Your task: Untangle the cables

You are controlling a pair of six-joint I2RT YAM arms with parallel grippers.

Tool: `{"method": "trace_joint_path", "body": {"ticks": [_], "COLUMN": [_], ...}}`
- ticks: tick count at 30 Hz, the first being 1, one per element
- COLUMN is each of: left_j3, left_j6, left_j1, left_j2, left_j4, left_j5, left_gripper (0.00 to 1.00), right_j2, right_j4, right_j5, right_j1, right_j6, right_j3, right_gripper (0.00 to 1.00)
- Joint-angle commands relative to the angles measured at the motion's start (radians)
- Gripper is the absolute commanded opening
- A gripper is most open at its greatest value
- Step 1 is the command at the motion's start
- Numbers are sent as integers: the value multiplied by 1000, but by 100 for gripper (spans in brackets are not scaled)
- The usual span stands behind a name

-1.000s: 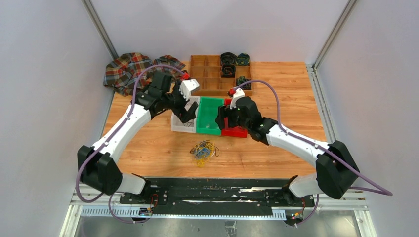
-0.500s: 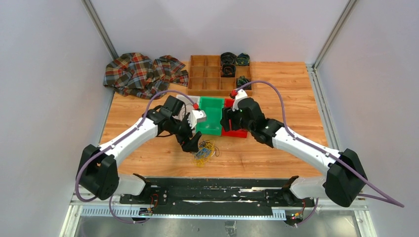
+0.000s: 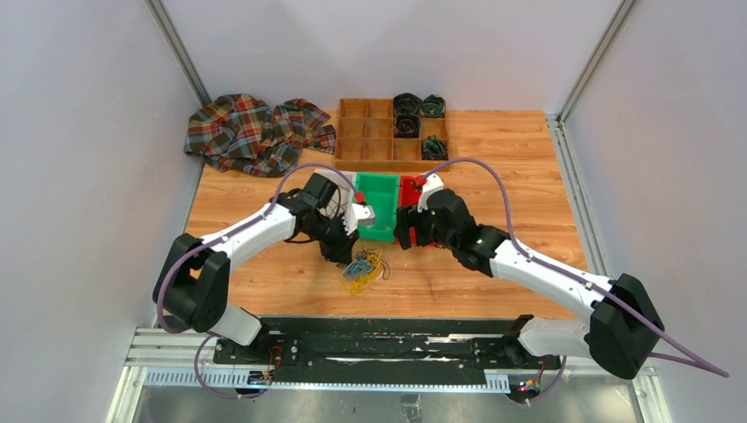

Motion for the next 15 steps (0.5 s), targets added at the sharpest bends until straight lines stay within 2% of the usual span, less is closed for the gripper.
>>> {"method": "trace_joint_path", "body": {"ticks": [1,3,5,15], "left_j3": [33,38,50,125], "left_j6": [13,19,26,-110], "left_j1": [-8,-8,-8,-8], "left_j2": [-21,-54,-97,-281], "left_j4": [22,-2,-37,-112], "left_j5": [22,13,15,43], "left_gripper": [18,7,1,1], "right_j2": [-41,-45,-42,20], "right_j4": [56,88,118,239], "right_j5": [1,-18,-39,-58], "right_j1": [21,25,33,192], "right_j6": [12,11,4,-98], "right_j3": [-31,-46,-57,11], "right_gripper": [73,70,68,70]}}
